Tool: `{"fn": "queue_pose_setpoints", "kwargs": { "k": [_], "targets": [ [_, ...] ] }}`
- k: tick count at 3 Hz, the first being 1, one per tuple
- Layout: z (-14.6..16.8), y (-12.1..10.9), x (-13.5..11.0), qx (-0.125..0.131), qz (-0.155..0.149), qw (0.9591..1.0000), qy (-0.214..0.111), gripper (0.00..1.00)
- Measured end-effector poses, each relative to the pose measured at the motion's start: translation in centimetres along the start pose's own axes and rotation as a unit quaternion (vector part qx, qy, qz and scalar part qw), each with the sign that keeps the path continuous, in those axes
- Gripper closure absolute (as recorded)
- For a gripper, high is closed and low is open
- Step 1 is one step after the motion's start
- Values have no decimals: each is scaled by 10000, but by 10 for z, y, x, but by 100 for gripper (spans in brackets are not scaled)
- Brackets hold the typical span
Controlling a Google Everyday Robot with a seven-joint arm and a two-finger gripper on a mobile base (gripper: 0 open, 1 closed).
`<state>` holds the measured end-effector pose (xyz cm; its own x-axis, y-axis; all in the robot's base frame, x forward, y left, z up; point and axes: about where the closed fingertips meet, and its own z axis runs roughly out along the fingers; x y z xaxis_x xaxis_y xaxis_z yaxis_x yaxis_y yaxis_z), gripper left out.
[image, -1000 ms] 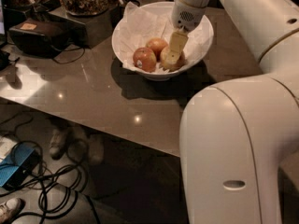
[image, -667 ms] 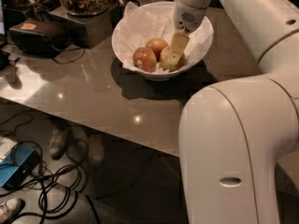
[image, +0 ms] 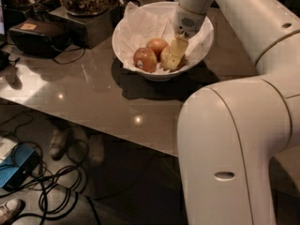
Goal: Pick apple from white bowl
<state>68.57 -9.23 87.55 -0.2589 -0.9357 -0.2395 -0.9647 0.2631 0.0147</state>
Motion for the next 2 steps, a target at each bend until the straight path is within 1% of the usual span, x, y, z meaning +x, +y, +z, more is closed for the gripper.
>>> {"fn": "queue_pose_setpoints", "kwargs": {
  "k": [2],
  "targets": [
    [13, -3, -2, -131, 37, 9999, -2, 37]
  ]
}}
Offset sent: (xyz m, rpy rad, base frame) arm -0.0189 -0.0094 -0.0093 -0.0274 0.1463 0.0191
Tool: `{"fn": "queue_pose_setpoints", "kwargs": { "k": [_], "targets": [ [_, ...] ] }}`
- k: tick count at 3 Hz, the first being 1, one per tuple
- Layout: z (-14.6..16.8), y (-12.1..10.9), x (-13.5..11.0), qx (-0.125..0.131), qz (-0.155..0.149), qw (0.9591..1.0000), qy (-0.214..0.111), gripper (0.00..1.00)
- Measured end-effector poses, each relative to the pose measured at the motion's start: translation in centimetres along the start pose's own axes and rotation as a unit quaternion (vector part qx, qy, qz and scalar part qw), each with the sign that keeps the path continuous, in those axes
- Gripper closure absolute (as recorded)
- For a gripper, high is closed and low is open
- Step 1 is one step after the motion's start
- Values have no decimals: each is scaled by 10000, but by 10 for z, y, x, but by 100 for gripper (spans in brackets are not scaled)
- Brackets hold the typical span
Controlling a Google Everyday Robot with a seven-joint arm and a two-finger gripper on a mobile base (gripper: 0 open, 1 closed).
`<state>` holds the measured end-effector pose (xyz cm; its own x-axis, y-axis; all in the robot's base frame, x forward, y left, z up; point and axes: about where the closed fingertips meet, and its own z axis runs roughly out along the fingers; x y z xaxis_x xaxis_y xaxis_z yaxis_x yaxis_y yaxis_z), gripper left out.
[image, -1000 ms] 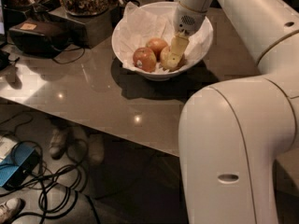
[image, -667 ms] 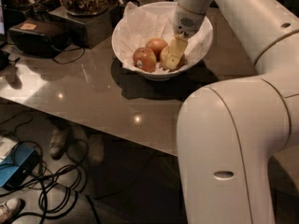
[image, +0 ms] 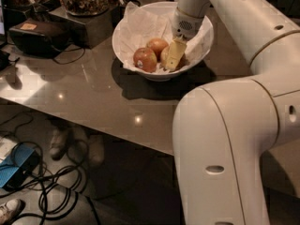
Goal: Pick apple from white bowl
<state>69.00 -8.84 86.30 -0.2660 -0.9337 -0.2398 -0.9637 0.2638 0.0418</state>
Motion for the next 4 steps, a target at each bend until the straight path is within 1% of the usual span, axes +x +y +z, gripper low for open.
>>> {"fn": "queue_pose_setpoints", "kwargs": {
  "k": [1, 2, 3, 4],
  "targets": [
    [0, 0, 0, 0, 0, 10000, 0, 56],
    [0, 0, 0, 0, 0, 10000, 0, 79],
    [0, 0, 0, 1, 0, 10000, -1, 99],
    [-14, 2, -8, 274, -36, 9996, -76, 100]
  ]
}}
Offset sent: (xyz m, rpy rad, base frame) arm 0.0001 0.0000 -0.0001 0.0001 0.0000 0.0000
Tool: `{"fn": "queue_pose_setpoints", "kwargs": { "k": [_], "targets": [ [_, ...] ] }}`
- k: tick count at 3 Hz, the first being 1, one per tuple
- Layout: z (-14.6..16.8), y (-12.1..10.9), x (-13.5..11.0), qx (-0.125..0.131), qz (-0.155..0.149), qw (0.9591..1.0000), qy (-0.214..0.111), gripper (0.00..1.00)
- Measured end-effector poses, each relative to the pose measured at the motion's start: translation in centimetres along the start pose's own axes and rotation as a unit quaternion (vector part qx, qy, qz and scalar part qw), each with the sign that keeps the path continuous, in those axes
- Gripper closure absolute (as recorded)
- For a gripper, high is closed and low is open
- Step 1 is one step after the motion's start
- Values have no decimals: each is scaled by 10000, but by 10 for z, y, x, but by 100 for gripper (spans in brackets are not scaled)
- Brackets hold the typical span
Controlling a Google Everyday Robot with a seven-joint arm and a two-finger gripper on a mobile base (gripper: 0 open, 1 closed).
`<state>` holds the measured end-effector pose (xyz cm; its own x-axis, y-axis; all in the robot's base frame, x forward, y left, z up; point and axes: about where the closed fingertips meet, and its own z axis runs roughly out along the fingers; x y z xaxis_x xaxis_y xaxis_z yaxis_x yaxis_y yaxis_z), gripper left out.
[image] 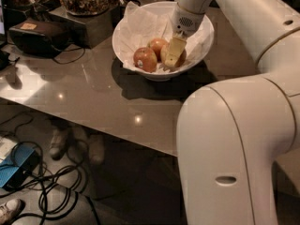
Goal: Pick apple from white bowl
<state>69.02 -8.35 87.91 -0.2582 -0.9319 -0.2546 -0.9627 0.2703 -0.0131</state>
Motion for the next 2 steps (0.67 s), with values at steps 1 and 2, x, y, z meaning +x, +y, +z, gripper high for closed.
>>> {"fn": "queue_pose_setpoints", "kwargs": {
  "k": [1, 2],
  "targets": [
    [-26, 18, -10, 215, -49, 9998, -7, 100],
    [-48, 38, -21, 309, -134, 9994, -21, 100]
  ]
}}
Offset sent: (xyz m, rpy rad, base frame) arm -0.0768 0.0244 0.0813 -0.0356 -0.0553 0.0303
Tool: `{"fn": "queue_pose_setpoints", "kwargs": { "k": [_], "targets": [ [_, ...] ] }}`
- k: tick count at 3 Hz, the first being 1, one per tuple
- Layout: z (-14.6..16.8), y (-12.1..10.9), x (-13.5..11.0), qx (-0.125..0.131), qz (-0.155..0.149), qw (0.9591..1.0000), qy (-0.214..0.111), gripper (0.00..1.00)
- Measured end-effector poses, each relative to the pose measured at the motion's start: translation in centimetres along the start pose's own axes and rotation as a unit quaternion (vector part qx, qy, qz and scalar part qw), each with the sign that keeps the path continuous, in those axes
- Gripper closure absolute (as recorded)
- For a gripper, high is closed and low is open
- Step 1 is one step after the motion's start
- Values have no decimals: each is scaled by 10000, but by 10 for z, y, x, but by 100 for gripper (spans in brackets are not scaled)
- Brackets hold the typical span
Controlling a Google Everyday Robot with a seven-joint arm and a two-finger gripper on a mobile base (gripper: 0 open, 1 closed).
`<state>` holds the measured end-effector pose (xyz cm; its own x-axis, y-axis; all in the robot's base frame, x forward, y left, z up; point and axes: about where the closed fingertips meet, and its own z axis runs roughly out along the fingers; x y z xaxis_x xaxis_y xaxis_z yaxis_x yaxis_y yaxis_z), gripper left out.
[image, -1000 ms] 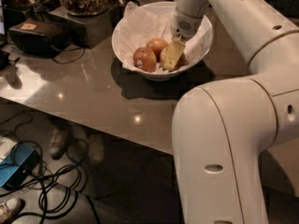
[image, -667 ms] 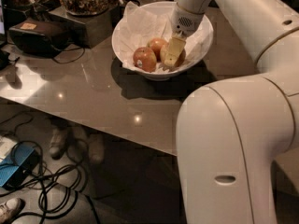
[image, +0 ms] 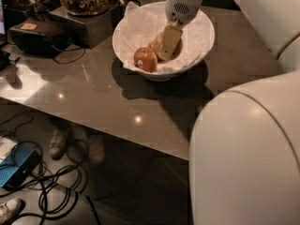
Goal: Pick apple from white bowl
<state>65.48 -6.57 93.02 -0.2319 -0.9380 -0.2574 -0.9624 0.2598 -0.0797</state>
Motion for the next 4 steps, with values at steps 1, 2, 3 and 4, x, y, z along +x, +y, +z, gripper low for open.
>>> {"fn": "queue_pose_setpoints", "kwargs": {
  "k": [1, 2, 3, 4],
  "targets": [
    [-23, 23, -20, 73, -297, 9995, -36, 100],
    [-45, 49, -41, 67, -565, 9983, -113, 100],
    [-62, 74, -57, 62, -861, 9961, -188, 100],
    [-74, 99, -72, 152, -1186, 9926, -211, 100]
  ]
}}
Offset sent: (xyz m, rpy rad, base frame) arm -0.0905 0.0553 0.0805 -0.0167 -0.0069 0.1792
